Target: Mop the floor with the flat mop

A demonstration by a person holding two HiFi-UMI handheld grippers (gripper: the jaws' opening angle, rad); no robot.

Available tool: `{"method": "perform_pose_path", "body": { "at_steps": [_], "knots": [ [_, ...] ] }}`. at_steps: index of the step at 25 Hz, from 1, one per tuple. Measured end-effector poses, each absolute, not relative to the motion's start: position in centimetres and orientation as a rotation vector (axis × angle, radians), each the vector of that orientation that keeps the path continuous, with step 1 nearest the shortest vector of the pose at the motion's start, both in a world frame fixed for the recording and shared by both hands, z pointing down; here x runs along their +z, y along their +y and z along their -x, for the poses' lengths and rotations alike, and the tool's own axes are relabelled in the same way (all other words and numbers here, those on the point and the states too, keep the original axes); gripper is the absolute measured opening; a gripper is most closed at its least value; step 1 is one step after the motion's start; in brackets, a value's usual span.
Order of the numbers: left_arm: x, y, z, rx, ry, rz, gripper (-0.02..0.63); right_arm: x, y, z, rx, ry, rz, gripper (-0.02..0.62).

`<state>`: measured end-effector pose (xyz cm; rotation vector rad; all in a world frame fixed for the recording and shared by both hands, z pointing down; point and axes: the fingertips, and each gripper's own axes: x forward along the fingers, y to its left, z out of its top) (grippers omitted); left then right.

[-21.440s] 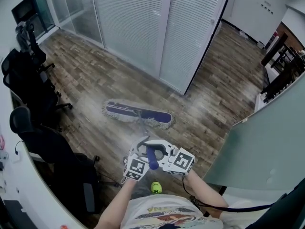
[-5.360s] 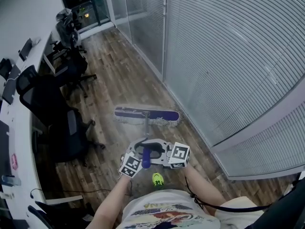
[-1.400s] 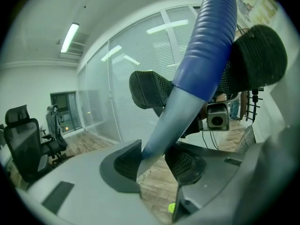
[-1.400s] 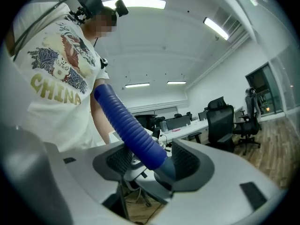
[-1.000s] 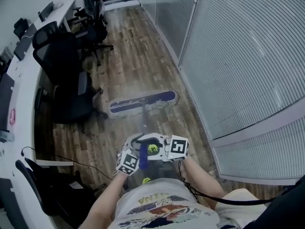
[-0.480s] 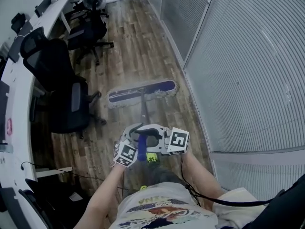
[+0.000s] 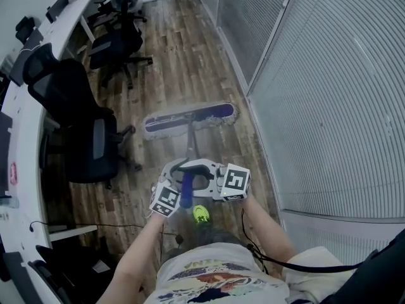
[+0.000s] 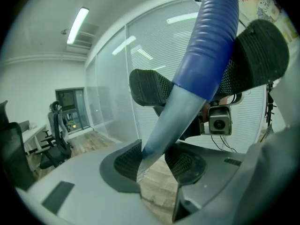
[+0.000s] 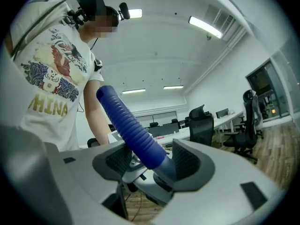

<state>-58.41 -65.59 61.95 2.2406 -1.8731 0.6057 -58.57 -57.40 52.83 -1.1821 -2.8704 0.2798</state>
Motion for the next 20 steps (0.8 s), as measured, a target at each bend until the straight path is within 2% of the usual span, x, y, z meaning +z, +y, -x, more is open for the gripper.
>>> {"method": "perform_pose_path", "body": {
  "at_steps": [20],
  "knots": [
    [62.1,-65.8,59.0,0.615,-1.896,-2.206,0.132,52.5,-57.9,58.7,0.28,-2.846,1.16,0.249]
  ]
}}
